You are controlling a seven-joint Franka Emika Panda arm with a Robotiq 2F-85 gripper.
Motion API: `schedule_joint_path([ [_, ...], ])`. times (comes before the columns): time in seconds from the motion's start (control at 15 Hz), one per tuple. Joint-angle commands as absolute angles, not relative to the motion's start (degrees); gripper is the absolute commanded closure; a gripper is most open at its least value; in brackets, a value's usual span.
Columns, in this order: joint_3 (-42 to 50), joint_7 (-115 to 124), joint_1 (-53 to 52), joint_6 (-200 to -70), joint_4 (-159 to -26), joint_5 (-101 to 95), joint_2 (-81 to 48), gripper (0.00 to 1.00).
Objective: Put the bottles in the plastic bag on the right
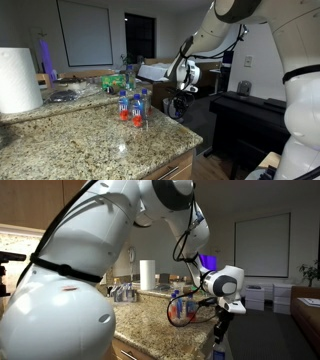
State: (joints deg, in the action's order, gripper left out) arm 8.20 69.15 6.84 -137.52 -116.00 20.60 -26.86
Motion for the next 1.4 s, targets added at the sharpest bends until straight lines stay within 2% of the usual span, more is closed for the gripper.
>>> schedule_joint_path([
  [0.0, 7.49, 68.1, 9.77, -135.05, -115.01, 26.46, -26.1, 0.9],
  [0.67, 7.05, 66.13, 15.74, -132.02, -113.29, 41.37, -25.37, 0.9],
  [1.33, 9.38, 63.82, 16.58, -125.72, -115.84, 56.04, -26.39, 0.9],
])
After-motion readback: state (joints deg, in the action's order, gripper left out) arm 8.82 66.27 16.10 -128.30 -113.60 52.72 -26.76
